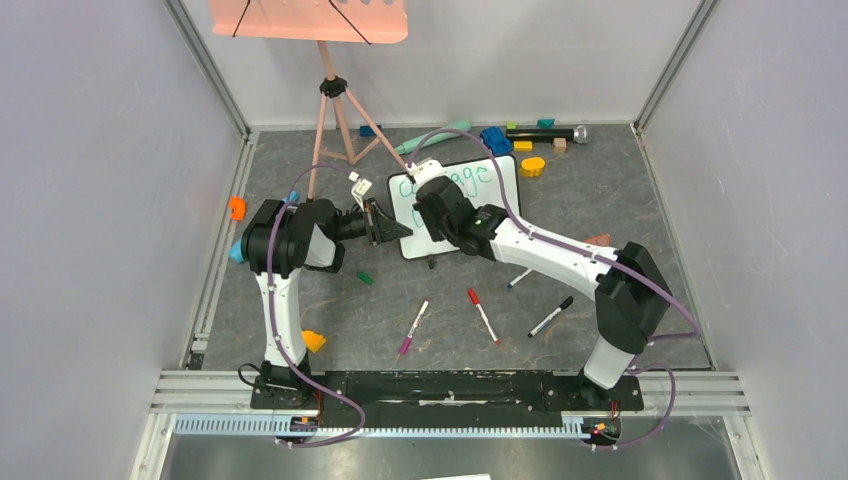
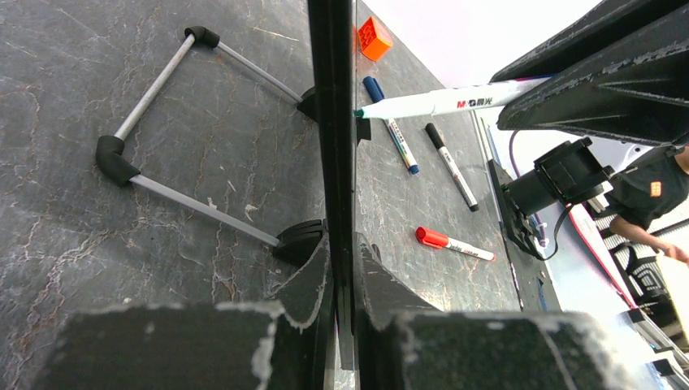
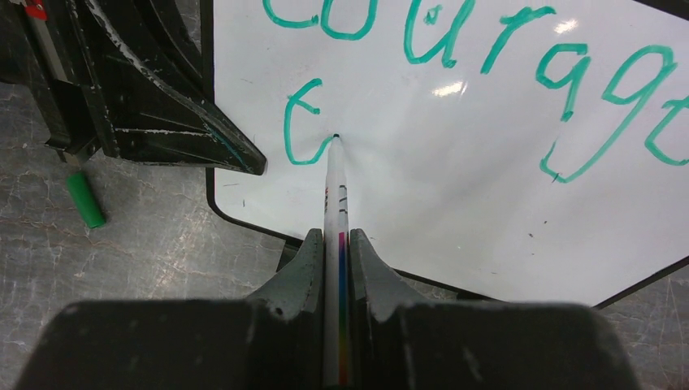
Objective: Write a sentence on the whiteboard
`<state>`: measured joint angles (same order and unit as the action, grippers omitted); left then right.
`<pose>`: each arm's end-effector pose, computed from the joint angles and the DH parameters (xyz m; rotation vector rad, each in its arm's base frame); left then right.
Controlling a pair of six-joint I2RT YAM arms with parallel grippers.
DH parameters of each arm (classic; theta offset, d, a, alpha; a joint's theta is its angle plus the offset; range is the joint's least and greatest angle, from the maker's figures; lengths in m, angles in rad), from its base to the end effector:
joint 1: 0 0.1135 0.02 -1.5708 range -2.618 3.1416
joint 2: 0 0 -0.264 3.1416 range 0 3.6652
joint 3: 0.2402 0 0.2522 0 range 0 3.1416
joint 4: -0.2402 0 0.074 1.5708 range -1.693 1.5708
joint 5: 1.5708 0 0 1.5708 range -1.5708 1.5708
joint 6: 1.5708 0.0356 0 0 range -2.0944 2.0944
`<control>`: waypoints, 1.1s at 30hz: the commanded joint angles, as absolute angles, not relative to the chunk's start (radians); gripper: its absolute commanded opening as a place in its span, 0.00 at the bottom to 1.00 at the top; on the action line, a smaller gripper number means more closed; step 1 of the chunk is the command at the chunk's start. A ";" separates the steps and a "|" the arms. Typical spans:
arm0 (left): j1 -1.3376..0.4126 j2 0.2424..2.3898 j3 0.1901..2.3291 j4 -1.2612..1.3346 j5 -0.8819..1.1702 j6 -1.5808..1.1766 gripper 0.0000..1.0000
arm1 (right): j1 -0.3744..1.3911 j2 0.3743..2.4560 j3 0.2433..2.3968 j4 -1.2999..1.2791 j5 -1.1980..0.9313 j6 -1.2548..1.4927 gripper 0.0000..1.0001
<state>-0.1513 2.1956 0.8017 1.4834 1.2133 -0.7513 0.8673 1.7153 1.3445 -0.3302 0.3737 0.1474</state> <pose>0.3535 -0.0876 0.1048 0.6087 1.6716 -1.5609 0.2622 0.2890 0.2728 -0.5966 2.1364 0.1336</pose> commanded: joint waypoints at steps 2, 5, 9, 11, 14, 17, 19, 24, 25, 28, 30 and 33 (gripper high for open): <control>-0.160 2.168 0.805 1.557 1.226 -0.668 0.02 | 0.863 1.661 1.367 -0.305 0.400 0.148 0.00; -0.159 2.168 0.805 1.557 1.226 -0.668 0.02 | 0.860 1.667 1.365 -0.306 0.407 0.150 0.00; -0.160 2.168 0.804 1.557 1.227 -0.668 0.02 | 0.855 1.681 1.373 -0.309 0.412 0.150 0.00; -0.160 2.168 0.805 1.558 1.226 -0.669 0.02 | 0.852 1.688 1.377 -0.311 0.416 0.150 0.00; -0.160 2.169 0.805 1.558 1.227 -0.668 0.02 | 0.849 1.698 1.382 -0.312 0.421 0.149 0.00; -0.159 2.168 0.804 1.557 1.228 -0.669 0.02 | 0.846 1.708 1.389 -0.313 0.420 0.145 0.00; -0.160 2.168 0.805 1.557 1.226 -0.669 0.02 | 0.846 1.718 1.394 -0.312 0.414 0.141 0.00; -0.160 2.170 0.806 1.557 1.228 -0.669 0.02 | 0.844 1.734 1.401 -0.306 0.382 0.136 0.00; -0.160 2.169 0.806 1.557 1.228 -0.669 0.02 | 0.844 1.734 1.399 -0.303 0.373 0.133 0.00; -0.160 2.169 0.805 1.557 1.227 -0.669 0.02 | 0.844 1.733 1.388 -0.308 0.364 0.133 0.00; -0.160 2.170 0.805 1.557 1.227 -0.669 0.02 | 0.844 1.723 1.366 -0.310 0.367 0.134 0.00; -0.160 2.169 0.808 1.557 1.227 -0.669 0.02 | 0.844 1.704 1.330 -0.309 0.367 0.138 0.00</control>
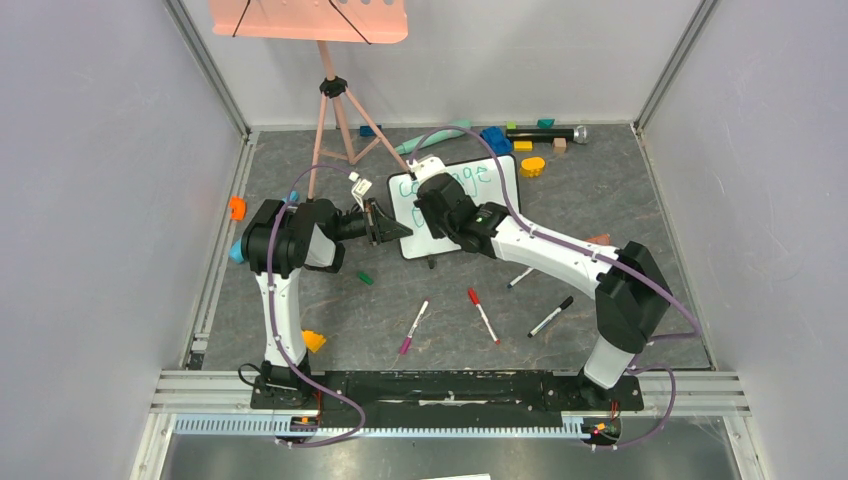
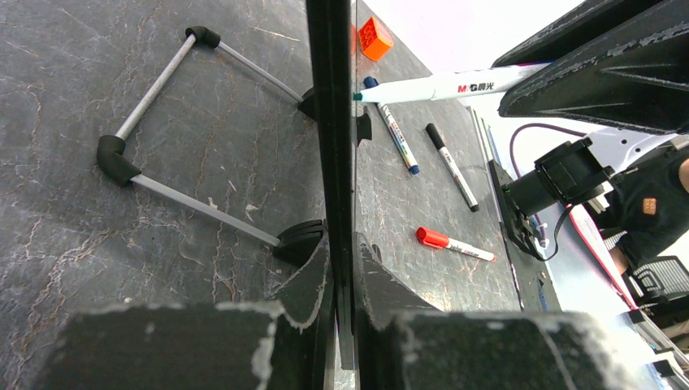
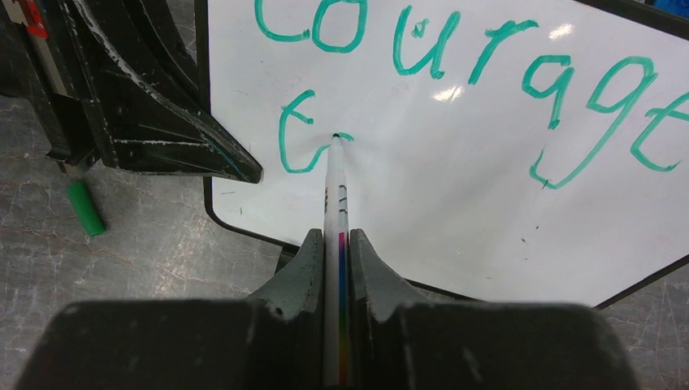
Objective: Write a sentence on the whiteboard
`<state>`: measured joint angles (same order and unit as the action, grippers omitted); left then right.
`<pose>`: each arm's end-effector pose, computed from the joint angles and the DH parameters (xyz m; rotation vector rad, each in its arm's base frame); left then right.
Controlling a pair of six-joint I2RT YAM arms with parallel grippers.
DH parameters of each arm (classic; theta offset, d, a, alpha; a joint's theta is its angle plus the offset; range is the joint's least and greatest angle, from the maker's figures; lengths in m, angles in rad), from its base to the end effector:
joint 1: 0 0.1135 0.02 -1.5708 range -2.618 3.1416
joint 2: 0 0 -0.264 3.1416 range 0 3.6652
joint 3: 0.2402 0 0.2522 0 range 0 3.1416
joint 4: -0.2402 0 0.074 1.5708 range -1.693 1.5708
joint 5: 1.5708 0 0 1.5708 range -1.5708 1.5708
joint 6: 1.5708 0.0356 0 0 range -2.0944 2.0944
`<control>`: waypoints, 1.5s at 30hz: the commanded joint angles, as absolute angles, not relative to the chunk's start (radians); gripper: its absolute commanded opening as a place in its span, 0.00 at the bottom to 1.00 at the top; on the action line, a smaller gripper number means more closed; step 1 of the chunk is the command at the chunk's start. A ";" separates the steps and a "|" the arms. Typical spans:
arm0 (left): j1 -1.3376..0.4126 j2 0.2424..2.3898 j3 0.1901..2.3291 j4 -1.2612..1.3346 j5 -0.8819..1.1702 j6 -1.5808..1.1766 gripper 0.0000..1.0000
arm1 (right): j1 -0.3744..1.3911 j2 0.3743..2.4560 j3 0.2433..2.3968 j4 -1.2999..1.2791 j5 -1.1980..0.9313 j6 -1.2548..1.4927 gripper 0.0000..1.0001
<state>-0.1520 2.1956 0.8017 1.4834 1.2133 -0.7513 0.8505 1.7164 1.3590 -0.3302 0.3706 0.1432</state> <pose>0.3535 -0.0879 0.1048 0.6094 1.6715 -1.5614 0.2680 0.2858 0.2772 -0.5786 2.1298 0.1331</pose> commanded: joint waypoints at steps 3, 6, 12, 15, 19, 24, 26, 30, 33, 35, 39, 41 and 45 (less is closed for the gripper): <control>-0.160 2.169 0.808 1.557 1.227 -0.670 0.02 | 0.844 1.691 1.302 -0.310 0.364 0.139 0.00; -0.159 2.170 0.808 1.557 1.228 -0.671 0.02 | 0.844 1.681 1.284 -0.315 0.372 0.141 0.00; -0.160 2.170 0.806 1.557 1.227 -0.669 0.02 | 0.842 1.662 1.275 -0.337 0.461 0.156 0.00; -0.160 2.169 0.804 1.557 1.227 -0.669 0.02 | 0.837 1.663 1.290 -0.336 0.474 0.162 0.00; -0.160 2.168 0.804 1.557 1.226 -0.669 0.02 | 0.835 1.683 1.325 -0.348 0.486 0.166 0.00; -0.160 2.170 0.806 1.557 1.226 -0.670 0.02 | 0.832 1.706 1.362 -0.344 0.474 0.161 0.00; -0.160 2.171 0.806 1.557 1.228 -0.671 0.02 | 0.831 1.718 1.382 -0.345 0.473 0.158 0.00; -0.160 2.170 0.805 1.557 1.227 -0.671 0.02 | 0.830 1.741 1.419 -0.344 0.465 0.149 0.00; -0.160 2.170 0.807 1.557 1.229 -0.670 0.02 | 0.830 1.753 1.433 -0.343 0.440 0.145 0.00; -0.160 2.169 0.807 1.557 1.229 -0.670 0.02 | 0.830 1.755 1.433 -0.338 0.425 0.145 0.00; -0.160 2.172 0.808 1.557 1.229 -0.670 0.02 | 0.830 1.755 1.429 -0.334 0.400 0.144 0.00; -0.160 2.173 0.810 1.557 1.229 -0.671 0.02 | 0.830 1.749 1.424 -0.332 0.379 0.142 0.00; -0.160 2.171 0.813 1.557 1.230 -0.673 0.02 | 0.830 1.731 1.411 -0.321 0.342 0.143 0.00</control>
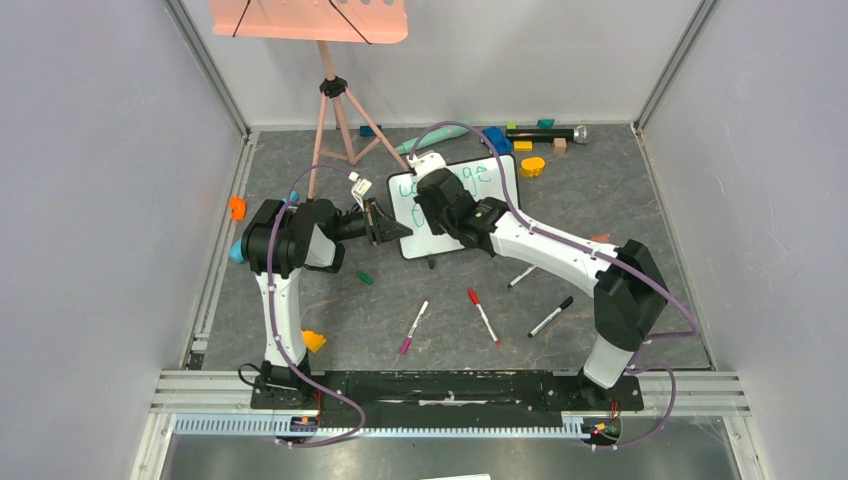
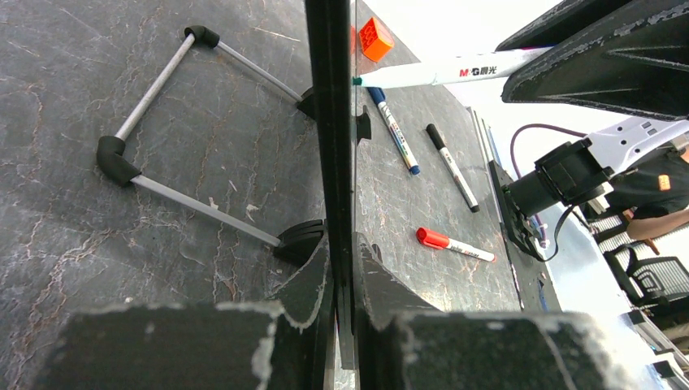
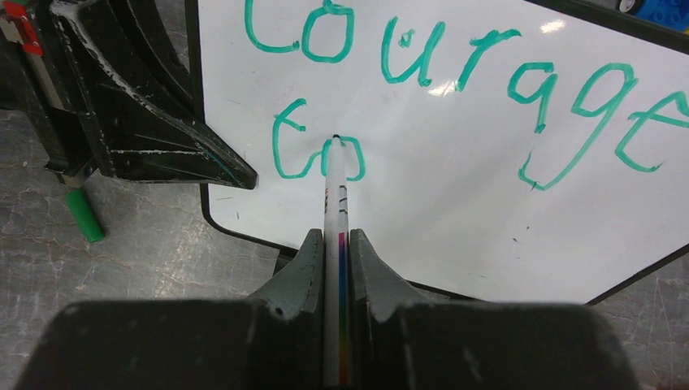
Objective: Write a sentence on the whiteboard
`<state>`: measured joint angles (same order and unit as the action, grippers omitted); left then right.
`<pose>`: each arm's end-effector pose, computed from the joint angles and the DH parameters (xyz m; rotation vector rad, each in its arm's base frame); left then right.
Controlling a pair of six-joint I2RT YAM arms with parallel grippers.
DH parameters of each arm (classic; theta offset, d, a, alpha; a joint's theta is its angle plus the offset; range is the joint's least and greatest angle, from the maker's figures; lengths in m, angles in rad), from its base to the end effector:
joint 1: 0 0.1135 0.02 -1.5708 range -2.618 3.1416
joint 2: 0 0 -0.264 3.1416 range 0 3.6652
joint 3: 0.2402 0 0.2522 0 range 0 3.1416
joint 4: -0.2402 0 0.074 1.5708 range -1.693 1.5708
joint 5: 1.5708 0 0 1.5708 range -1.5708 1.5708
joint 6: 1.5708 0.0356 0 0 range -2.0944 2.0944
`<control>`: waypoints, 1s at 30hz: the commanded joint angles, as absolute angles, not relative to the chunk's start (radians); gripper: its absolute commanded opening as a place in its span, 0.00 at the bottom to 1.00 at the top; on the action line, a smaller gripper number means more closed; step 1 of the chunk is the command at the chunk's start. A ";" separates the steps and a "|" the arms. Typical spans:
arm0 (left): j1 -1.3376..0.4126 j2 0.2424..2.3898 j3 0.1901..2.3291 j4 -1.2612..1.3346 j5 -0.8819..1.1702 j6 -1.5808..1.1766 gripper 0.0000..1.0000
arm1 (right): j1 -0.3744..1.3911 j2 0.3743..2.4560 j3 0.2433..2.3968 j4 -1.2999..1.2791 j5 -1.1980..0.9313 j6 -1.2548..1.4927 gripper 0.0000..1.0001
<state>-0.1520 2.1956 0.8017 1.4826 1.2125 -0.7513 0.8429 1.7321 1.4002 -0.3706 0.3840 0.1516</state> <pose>0.3535 -0.0879 0.1047 0.6081 1.6722 -1.5612 0.2729 0.2862 0.2818 -0.5604 2.1433 0.1110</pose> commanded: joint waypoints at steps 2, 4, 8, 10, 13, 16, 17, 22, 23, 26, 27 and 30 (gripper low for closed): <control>-0.160 2.170 0.812 1.557 1.233 -0.672 0.02 | 0.830 1.713 1.414 -0.318 0.335 0.141 0.00; -0.160 2.169 0.808 1.557 1.232 -0.669 0.02 | 0.830 1.686 1.411 -0.314 0.329 0.143 0.00; -0.160 2.169 0.804 1.557 1.229 -0.668 0.02 | 0.827 1.617 1.377 -0.307 0.327 0.161 0.00; -0.160 2.168 0.802 1.557 1.227 -0.665 0.02 | 0.823 1.586 1.345 -0.307 0.335 0.173 0.00; -0.160 2.166 0.801 1.557 1.226 -0.663 0.02 | 0.815 1.542 1.294 -0.308 0.364 0.185 0.00; -0.160 2.167 0.801 1.557 1.227 -0.664 0.02 | 0.807 1.509 1.248 -0.317 0.404 0.205 0.00; -0.160 2.167 0.801 1.557 1.227 -0.663 0.02 | 0.803 1.498 1.232 -0.320 0.413 0.214 0.00; -0.162 2.174 0.808 1.557 1.238 -0.669 0.02 | 0.790 1.452 1.178 -0.341 0.433 0.221 0.00; -0.163 2.175 0.810 1.557 1.240 -0.669 0.02 | 0.790 1.442 1.167 -0.339 0.436 0.221 0.00; -0.163 2.178 0.811 1.557 1.242 -0.670 0.02 | 0.784 1.427 1.142 -0.336 0.439 0.222 0.00; -0.163 2.179 0.812 1.557 1.241 -0.669 0.02 | 0.782 1.426 1.138 -0.336 0.438 0.225 0.00; -0.163 2.180 0.812 1.557 1.242 -0.669 0.02 | 0.773 1.427 1.135 -0.328 0.427 0.241 0.00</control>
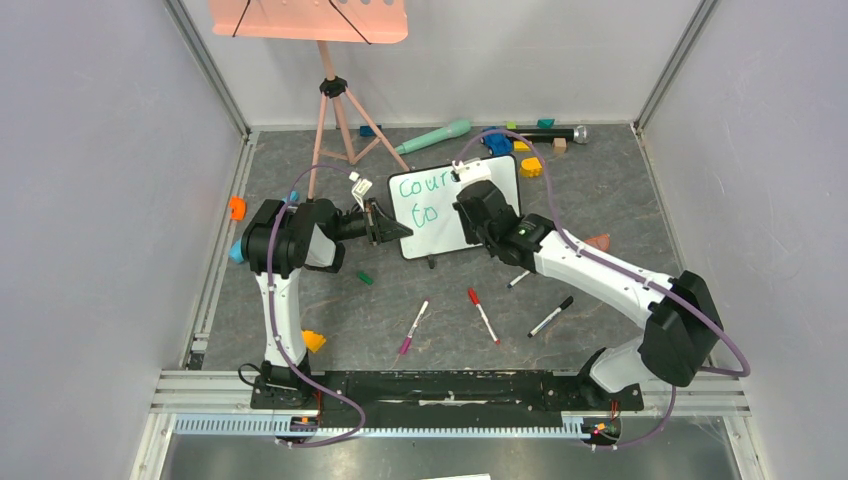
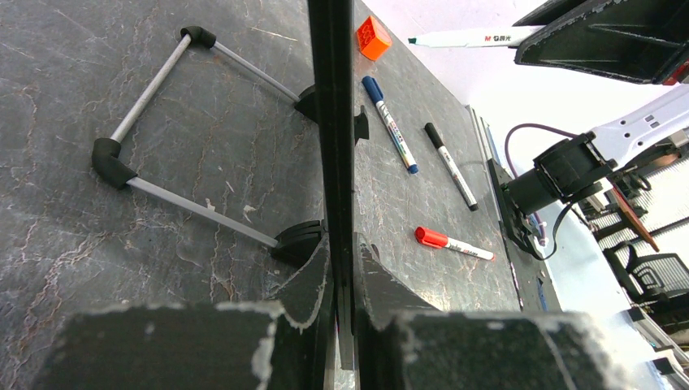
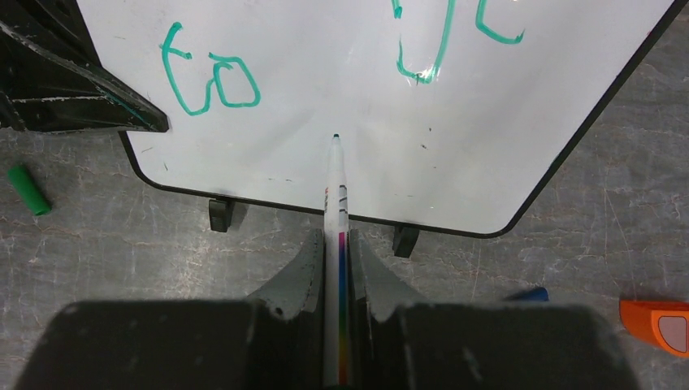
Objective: Write a sentence on the whiteboard
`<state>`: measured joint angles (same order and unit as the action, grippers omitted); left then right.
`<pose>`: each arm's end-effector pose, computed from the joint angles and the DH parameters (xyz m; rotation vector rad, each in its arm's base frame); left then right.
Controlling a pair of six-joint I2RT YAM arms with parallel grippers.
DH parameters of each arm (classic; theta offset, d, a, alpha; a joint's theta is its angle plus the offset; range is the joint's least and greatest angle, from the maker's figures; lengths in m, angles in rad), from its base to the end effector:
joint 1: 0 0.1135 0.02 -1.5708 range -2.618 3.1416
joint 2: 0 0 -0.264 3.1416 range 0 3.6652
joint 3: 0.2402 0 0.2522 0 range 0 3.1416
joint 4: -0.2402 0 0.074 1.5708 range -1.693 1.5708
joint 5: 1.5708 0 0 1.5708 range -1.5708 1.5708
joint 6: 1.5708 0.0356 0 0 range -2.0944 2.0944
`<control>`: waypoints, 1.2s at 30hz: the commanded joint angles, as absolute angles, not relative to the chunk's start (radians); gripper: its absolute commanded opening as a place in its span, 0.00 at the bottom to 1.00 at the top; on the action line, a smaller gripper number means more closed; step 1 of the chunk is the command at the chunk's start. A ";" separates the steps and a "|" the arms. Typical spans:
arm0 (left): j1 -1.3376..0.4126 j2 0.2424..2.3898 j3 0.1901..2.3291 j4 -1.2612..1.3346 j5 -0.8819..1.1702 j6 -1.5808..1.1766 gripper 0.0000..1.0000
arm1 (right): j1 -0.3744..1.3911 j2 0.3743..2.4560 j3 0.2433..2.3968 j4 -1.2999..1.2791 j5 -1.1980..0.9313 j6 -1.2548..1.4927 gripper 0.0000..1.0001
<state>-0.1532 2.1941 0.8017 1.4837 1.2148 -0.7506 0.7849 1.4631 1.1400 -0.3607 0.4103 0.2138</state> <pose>0.3533 -0.0883 0.1053 0.6136 1.6695 -1.5619 0.2404 0.2201 0.2877 -0.4072 2.1522 0.0977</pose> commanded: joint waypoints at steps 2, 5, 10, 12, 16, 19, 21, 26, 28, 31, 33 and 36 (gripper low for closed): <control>-0.163 2.178 0.810 1.557 1.241 -0.669 0.02 | 0.760 1.426 1.133 -0.315 0.406 0.248 0.00; -0.164 2.179 0.810 1.557 1.243 -0.667 0.02 | 0.746 1.425 1.132 -0.291 0.381 0.249 0.00; -0.165 2.179 0.812 1.557 1.245 -0.669 0.02 | 0.736 1.450 1.150 -0.281 0.364 0.232 0.00; -0.164 2.179 0.810 1.557 1.246 -0.667 0.02 | 0.733 1.461 1.159 -0.278 0.356 0.228 0.00; -0.164 2.178 0.810 1.557 1.246 -0.667 0.02 | 0.727 1.486 1.186 -0.269 0.335 0.221 0.00; -0.164 2.178 0.810 1.557 1.246 -0.667 0.02 | 0.723 1.506 1.209 -0.266 0.325 0.220 0.00; -0.164 2.179 0.810 1.557 1.246 -0.667 0.02 | 0.720 1.521 1.226 -0.266 0.322 0.219 0.00; -0.165 2.178 0.812 1.557 1.246 -0.667 0.02 | 0.708 1.548 1.257 -0.264 0.321 0.213 0.00; -0.164 2.180 0.811 1.557 1.246 -0.667 0.02 | 0.702 1.557 1.267 -0.264 0.319 0.211 0.00; -0.164 2.180 0.812 1.557 1.244 -0.667 0.02 | 0.695 1.568 1.278 -0.264 0.316 0.205 0.00; -0.164 2.180 0.813 1.557 1.244 -0.667 0.02 | 0.692 1.577 1.280 -0.263 0.315 0.202 0.00; -0.164 2.178 0.810 1.558 1.244 -0.666 0.02 | 0.687 1.590 1.281 -0.264 0.310 0.202 0.00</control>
<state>-0.1532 2.1941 0.8021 1.4837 1.2194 -0.7506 0.6952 1.5715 1.2369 -0.2989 0.3149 0.2150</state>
